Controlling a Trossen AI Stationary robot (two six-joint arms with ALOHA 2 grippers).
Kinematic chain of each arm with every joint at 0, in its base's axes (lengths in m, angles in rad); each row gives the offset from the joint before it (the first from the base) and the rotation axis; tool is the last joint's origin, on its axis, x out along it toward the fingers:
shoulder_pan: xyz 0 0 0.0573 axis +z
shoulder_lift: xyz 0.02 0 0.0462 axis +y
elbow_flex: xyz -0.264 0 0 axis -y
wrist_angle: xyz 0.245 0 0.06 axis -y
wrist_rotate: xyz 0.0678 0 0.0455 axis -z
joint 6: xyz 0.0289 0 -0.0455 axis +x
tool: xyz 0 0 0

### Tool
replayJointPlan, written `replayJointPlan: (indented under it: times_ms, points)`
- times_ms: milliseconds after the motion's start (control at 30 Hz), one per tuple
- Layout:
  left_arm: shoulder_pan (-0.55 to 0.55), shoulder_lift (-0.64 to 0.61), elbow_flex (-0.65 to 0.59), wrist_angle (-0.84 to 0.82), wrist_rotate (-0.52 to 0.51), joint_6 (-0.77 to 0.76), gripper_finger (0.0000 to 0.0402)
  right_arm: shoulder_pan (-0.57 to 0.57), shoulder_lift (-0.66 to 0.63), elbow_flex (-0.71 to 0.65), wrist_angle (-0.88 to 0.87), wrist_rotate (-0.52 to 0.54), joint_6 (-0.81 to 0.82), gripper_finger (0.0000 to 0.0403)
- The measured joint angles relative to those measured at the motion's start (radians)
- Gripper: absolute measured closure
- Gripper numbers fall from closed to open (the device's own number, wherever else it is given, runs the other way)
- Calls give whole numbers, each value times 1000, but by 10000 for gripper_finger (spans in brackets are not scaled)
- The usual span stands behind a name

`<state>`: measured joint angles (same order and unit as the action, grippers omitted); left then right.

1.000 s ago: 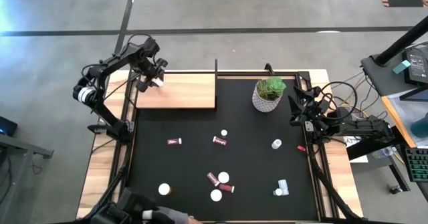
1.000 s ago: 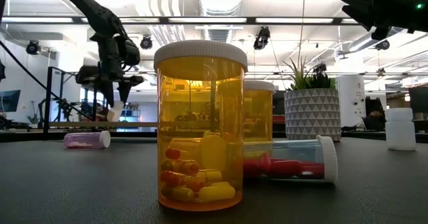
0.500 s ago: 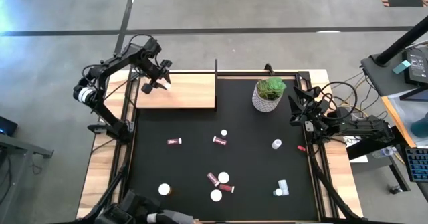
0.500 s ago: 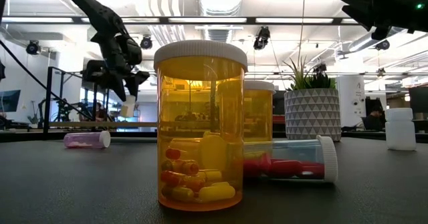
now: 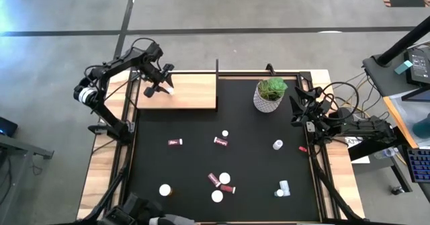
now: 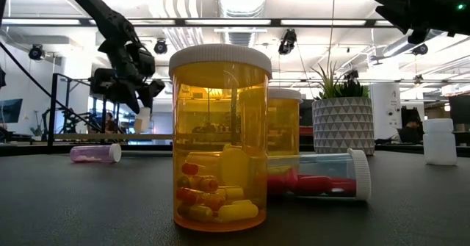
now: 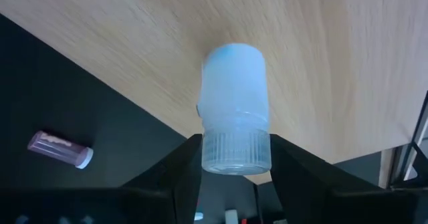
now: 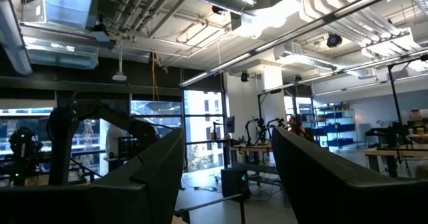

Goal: Pick and place medicine bottles onto shelf by color
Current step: Put the top white pill bottle on the shelf

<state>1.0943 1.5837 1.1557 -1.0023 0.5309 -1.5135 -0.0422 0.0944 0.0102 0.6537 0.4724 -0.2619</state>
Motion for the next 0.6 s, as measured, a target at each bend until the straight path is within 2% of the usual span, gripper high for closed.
replayJointPlan:
  times_ms: [600]
  points:
    - [0,0,1,5,-53,-1,253,0,0,0,0,0,0,188]
